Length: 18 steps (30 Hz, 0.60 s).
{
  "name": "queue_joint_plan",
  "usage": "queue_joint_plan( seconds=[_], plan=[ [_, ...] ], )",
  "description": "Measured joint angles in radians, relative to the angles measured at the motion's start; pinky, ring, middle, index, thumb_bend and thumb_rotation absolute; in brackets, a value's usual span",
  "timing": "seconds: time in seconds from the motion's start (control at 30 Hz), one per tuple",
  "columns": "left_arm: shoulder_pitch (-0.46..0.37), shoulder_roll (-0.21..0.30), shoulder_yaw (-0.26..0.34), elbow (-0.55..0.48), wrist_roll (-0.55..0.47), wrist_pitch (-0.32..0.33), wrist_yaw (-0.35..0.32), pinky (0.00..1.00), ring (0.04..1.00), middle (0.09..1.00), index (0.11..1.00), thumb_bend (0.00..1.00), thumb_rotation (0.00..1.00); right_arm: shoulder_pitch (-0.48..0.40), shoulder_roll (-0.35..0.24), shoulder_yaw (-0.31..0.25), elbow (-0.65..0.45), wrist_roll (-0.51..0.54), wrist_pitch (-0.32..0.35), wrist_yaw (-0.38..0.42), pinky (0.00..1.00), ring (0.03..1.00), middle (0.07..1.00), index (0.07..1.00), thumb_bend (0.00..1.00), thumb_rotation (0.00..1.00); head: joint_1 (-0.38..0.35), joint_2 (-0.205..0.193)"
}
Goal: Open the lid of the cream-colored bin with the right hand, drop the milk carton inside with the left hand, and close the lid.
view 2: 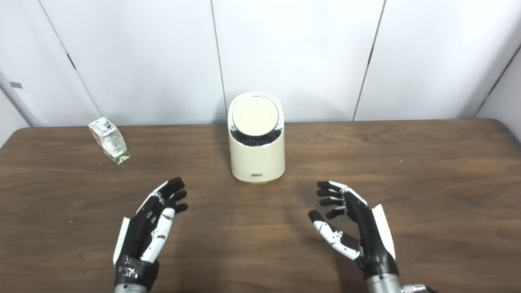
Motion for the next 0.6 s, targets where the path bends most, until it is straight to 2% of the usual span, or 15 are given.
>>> queue_joint_plan(
  seconds=[0.03,0.1,0.27,0.47,0.5,0.6],
  plan=[
    [0.000,0.000,0.001,0.000,-0.001,0.000,0.000,0.78,0.835,0.850,0.836,0.20,0.51,0.000,0.000,0.000,0.000,0.000,0.000,0.000,0.49,0.640,0.694,0.718,0.24,0.36,0.000,0.000],
    [0.000,0.000,0.001,0.000,-0.002,0.000,-0.002,0.78,0.839,0.854,0.838,0.19,0.50,0.000,0.000,0.002,0.000,0.000,0.000,0.000,0.40,0.570,0.695,0.723,0.24,0.37,0.000,0.000],
    [0.000,0.000,0.001,0.000,0.002,-0.001,-0.003,0.77,0.832,0.847,0.831,0.20,0.52,0.000,0.000,0.003,0.000,-0.001,0.000,-0.001,0.42,0.579,0.684,0.717,0.24,0.36,0.000,-0.003],
    [0.000,0.000,0.000,0.002,0.003,-0.006,-0.003,0.78,0.833,0.850,0.835,0.19,0.54,-0.001,-0.001,0.002,0.004,0.002,-0.005,-0.001,0.48,0.634,0.696,0.719,0.26,0.38,-0.011,-0.012],
    [0.000,0.000,0.001,0.002,0.003,-0.006,-0.003,0.78,0.834,0.851,0.837,0.19,0.54,-0.001,-0.001,0.002,0.005,0.007,-0.005,0.000,0.49,0.645,0.706,0.724,0.29,0.41,-0.011,-0.012],
    [0.000,0.000,0.003,0.002,0.002,-0.006,-0.003,0.78,0.837,0.853,0.839,0.19,0.54,-0.003,-0.001,0.004,0.005,0.047,-0.005,0.009,0.65,0.760,0.787,0.775,0.37,0.55,-0.026,-0.011]
  ],
)
